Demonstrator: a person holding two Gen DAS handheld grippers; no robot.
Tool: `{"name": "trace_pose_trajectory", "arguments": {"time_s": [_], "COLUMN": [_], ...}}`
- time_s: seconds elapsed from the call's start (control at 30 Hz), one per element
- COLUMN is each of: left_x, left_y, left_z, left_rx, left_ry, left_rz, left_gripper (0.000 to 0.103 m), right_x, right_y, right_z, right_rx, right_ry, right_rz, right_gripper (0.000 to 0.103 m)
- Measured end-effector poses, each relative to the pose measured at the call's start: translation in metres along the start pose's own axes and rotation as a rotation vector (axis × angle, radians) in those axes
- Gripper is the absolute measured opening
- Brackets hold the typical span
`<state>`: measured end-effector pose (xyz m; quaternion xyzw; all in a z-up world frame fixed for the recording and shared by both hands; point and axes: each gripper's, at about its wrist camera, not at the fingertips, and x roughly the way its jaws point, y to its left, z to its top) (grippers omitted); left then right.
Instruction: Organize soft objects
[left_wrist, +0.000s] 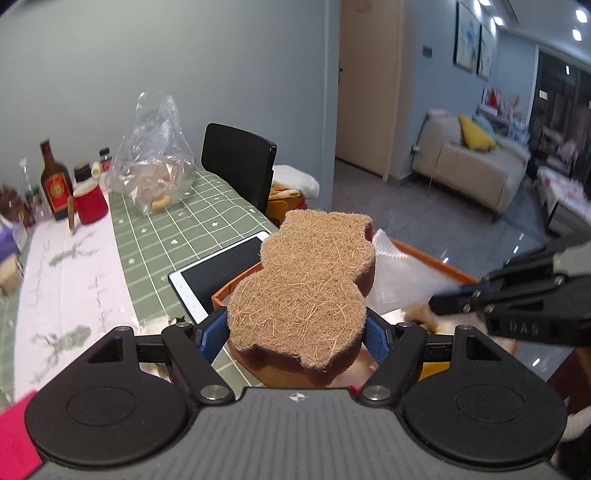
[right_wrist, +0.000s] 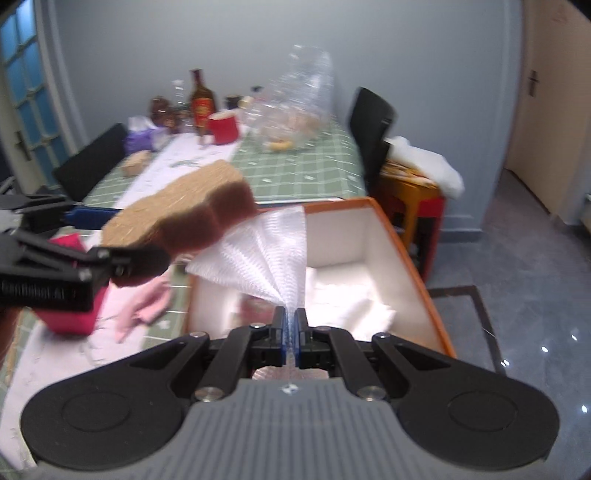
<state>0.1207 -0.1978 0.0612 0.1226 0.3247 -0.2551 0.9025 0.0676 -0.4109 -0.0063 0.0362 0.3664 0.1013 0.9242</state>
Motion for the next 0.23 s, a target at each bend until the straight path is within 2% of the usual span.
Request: {"name": "trace_pose_trajectory", "arguments": {"time_s": [0.13,0.23], "left_x": [0.022,0.037], "left_y": [-0.019,-0.032], "left_z": [0.004,0.005], "left_rx": [0.092,0.176], "left_ry": [0.019,0.048], "left_rz": [0.071,0.155], "left_gripper": [0.086,0.086], "right_x": [0.017,0.031], "right_y": [-0.016,-0.022], "right_z": [0.002,0.001], "right_rx": [0.045,0.074], "right_ry": [0.019,0.037], "right_rz": [-0.043,-0.061], "right_gripper": [0.001,0.0]}}
